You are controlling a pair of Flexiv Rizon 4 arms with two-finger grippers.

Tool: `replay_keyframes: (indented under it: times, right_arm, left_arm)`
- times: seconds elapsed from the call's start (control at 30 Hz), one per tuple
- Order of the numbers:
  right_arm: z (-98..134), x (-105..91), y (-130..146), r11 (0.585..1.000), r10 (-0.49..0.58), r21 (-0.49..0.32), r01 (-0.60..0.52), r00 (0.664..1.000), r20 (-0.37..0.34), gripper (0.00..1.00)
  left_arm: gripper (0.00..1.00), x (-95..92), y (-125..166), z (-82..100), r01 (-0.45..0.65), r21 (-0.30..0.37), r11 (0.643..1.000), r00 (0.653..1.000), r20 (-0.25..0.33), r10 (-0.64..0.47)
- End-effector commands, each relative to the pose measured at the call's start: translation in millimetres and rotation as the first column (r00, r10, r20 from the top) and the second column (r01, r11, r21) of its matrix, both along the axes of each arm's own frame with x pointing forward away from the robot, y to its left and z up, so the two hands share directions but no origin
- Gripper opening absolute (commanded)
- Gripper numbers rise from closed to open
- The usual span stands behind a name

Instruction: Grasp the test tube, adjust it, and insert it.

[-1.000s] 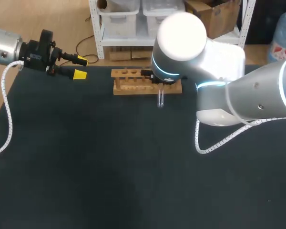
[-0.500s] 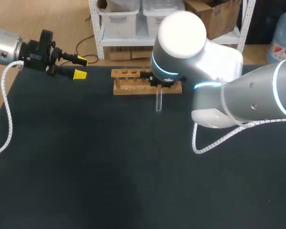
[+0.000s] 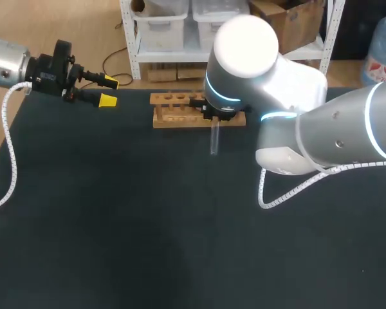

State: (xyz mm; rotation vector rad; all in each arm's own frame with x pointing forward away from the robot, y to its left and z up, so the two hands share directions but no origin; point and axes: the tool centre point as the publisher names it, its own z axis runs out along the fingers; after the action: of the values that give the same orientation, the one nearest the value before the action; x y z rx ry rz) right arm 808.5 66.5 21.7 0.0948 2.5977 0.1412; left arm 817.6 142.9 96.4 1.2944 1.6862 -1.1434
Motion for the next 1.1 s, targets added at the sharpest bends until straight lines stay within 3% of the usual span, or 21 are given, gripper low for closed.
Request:
replay_keyframes:
  times: [0.03,0.43,0.8,1.1]
  right_arm:
    - [3,-2.6,-2,1.0,-0.004,-0.002,0.004,1.0,0.005,0.0]
    - [32,-18.1,0,0.999,-0.053,0.005,0.053,0.996,0.072,0.0]
    - [79,-29.0,1,0.999,-0.05,-0.01,0.053,0.98,0.193,0.0]
    - [106,-22.9,-5,0.996,-0.059,-0.037,0.075,0.945,0.322,0.0]
  left_arm:
    - [1.0,0.1,0,-1.0,0.0,-0.002,1.0,1.0,0.002,0.0]
    - [1.0,0.1,0,-1.0,0.0,-0.002,1.0,1.0,0.002,0.0]
    - [1.0,0.1,0,-1.0,0.0,-0.002,1.0,1.0,0.002,0.0]
    - [1.0,0.1,0,-1.0,0.0,-0.002,1.0,1.0,0.002,0.0]
